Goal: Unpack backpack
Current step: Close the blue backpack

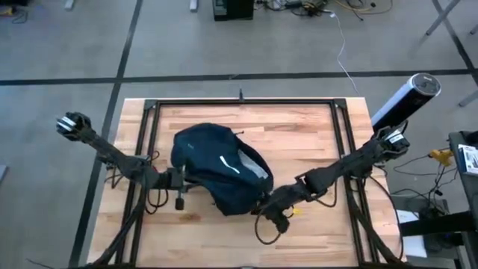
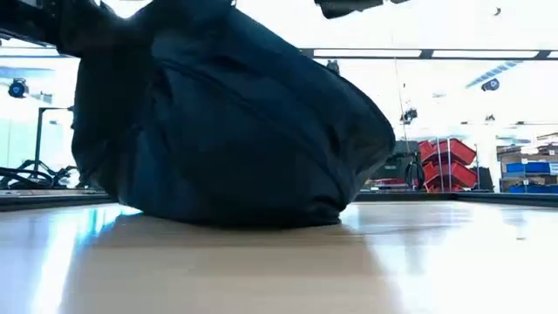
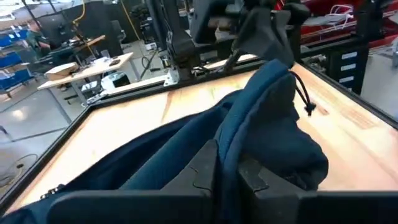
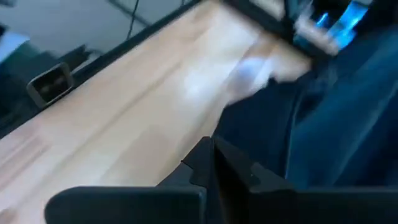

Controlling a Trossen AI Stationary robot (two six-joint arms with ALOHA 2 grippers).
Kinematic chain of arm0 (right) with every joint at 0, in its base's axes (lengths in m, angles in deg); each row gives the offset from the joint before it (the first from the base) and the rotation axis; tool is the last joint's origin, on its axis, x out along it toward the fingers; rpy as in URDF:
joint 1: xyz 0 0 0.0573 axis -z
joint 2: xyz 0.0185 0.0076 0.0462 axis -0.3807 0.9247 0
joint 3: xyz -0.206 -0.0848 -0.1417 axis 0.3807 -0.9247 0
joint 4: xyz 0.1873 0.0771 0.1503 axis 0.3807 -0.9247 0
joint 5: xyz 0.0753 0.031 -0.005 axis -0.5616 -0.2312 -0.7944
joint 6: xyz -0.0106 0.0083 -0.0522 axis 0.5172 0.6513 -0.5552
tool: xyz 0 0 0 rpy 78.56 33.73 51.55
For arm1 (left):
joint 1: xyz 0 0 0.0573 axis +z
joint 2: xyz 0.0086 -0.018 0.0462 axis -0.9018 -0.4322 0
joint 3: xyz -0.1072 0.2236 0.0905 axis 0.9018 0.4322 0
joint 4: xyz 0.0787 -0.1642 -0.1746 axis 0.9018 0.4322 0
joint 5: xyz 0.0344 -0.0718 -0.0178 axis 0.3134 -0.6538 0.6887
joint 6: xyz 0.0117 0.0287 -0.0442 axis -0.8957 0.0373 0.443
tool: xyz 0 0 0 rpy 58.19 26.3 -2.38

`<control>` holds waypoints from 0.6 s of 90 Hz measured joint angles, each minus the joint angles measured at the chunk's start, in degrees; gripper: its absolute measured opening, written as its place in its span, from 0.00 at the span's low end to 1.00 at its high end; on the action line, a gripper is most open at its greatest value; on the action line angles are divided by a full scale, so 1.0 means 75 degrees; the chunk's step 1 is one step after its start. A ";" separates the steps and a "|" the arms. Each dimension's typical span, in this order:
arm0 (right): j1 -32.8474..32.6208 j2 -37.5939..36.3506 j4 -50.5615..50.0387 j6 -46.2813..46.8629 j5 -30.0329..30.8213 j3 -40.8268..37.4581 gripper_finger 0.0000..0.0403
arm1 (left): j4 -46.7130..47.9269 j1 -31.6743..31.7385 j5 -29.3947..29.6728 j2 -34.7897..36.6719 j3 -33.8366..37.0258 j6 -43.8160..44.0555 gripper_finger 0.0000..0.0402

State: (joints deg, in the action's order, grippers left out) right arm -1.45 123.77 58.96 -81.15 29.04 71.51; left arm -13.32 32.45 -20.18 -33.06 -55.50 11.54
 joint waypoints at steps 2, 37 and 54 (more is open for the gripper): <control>0.0037 -0.0003 0.0084 -0.0030 0.0087 0.0003 0.02 | -0.0041 0.0000 0.0000 -0.0075 -0.0009 -0.0004 0.01; 0.0331 0.0750 0.1377 -0.0945 0.0311 0.0000 0.49 | -0.0177 -0.0055 -0.0022 -0.0973 -0.0332 -0.0137 0.00; 0.0303 0.1328 0.1537 -0.1256 0.1255 0.0365 0.55 | -0.0186 -0.0085 -0.0020 -0.1060 -0.0454 -0.0073 0.00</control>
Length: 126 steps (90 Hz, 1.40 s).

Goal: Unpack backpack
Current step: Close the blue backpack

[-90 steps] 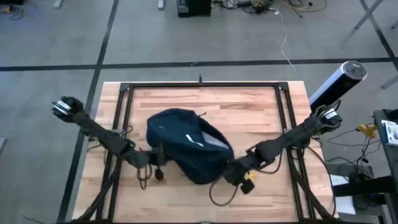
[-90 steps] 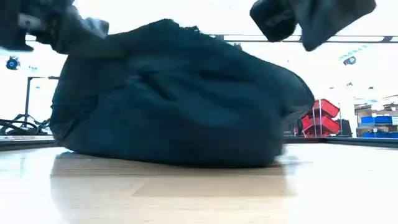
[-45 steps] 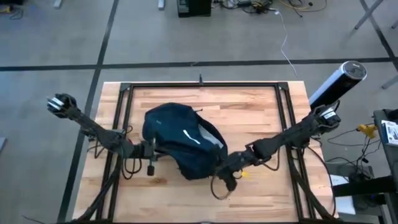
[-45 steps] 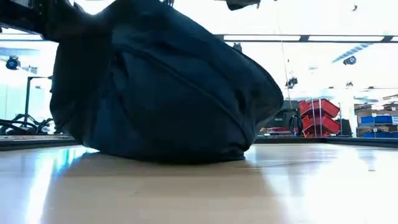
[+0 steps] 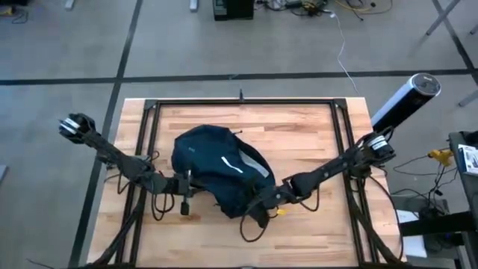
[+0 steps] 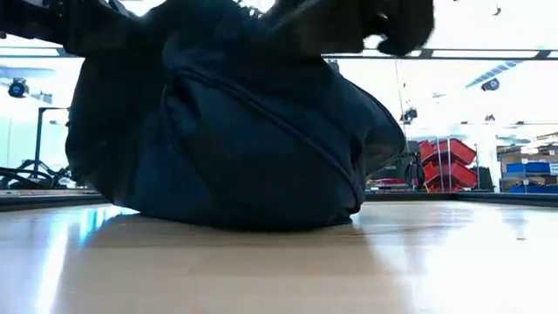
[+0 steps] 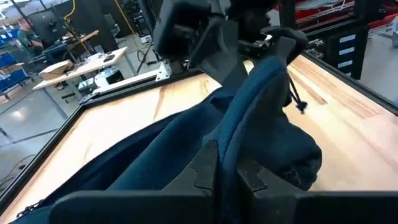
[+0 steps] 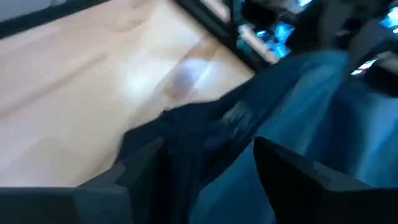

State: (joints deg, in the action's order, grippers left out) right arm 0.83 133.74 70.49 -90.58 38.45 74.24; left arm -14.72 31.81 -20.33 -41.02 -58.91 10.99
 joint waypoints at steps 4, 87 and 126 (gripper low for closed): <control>-0.0024 0.0000 0.0030 0.0104 0.0049 0.0051 0.55 | -0.0003 0.0000 0.0003 -0.0011 0.0000 0.0030 0.00; -0.0191 -0.0125 0.0710 0.1391 0.0071 0.0087 0.28 | 0.0202 -0.0003 0.0009 -0.0075 0.0066 0.0207 0.00; -0.0290 -0.0157 0.0605 0.1349 0.0091 0.0087 0.01 | 0.0405 -0.0081 0.0007 0.0014 0.0073 0.0136 0.00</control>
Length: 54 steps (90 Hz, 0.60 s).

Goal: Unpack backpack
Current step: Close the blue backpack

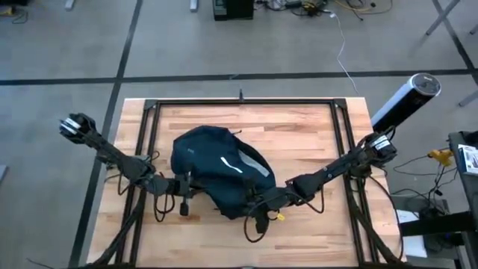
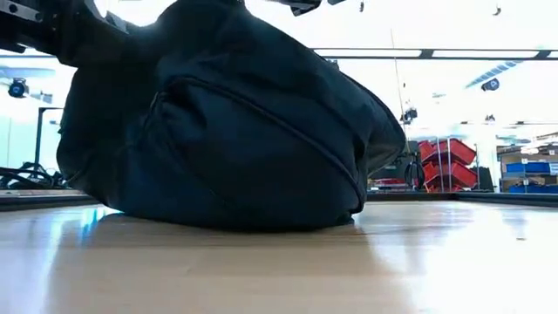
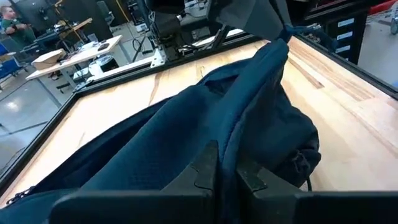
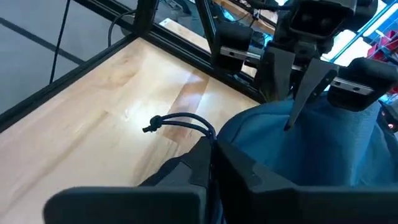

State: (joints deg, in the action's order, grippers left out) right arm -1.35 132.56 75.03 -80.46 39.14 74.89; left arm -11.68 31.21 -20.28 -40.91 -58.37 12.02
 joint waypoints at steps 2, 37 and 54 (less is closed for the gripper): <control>0.0000 -0.0001 -0.0024 0.0008 -0.0002 0.0000 0.00 | 0.0000 -0.0036 0.0002 0.0041 0.0000 -0.0060 0.00; 0.0123 0.0003 -0.0202 0.0039 0.0089 -0.0003 0.00 | 0.3737 -0.0554 0.0315 0.0261 -0.2469 -0.0138 0.32; 0.0219 0.0011 -0.0174 0.0011 -0.0090 -0.0003 0.00 | 0.2498 -0.0557 -0.0004 -0.0836 -0.2596 -0.0395 0.52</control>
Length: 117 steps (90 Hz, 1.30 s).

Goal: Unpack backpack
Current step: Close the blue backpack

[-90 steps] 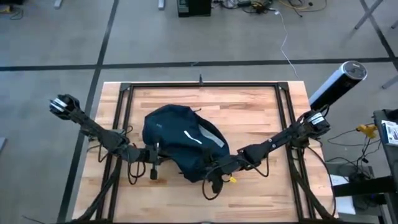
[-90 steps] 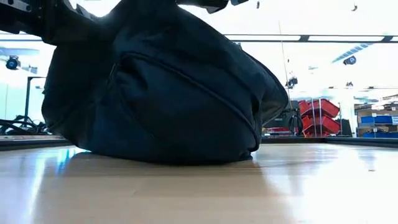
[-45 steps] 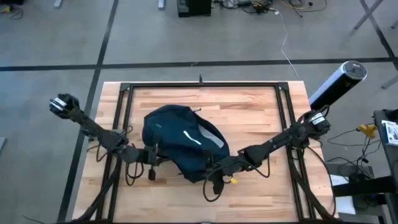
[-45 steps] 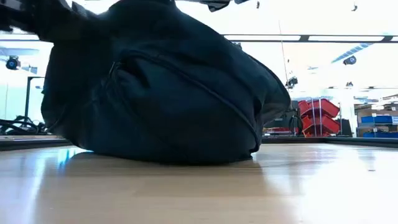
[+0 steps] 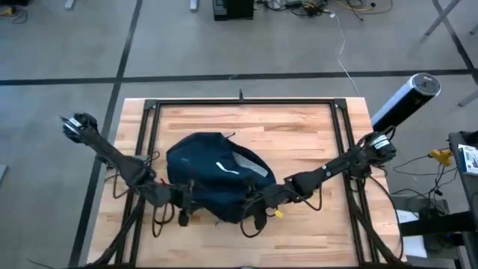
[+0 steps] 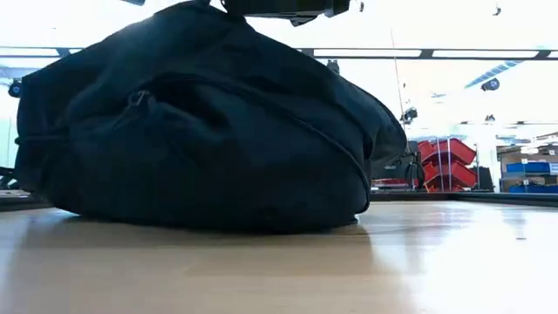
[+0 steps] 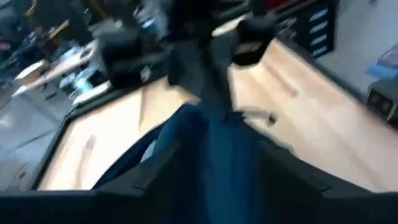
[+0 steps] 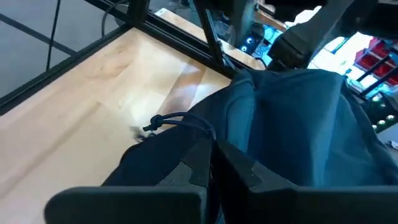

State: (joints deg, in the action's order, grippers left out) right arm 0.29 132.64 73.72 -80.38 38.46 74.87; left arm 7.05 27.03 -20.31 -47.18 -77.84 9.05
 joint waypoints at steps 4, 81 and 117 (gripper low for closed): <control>0.0004 0.0000 0.0001 -0.0037 -0.0007 0.0000 0.00 | -0.0495 0.0000 -0.0003 -0.0379 0.0024 -0.0165 0.55; -0.0157 -0.0595 -0.0791 -0.0037 -0.0392 -0.0490 0.00 | 0.0429 -0.0403 0.1147 -0.2540 -0.1057 0.0979 0.01; 0.0023 -0.1293 0.1641 0.0729 -0.0522 -0.2111 0.00 | -0.1166 -0.1393 0.3102 -0.1513 0.0982 0.1714 0.00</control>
State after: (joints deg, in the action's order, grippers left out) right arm 0.47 122.95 86.03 -74.91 34.54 59.04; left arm -1.69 16.58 2.96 -58.53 -70.48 21.91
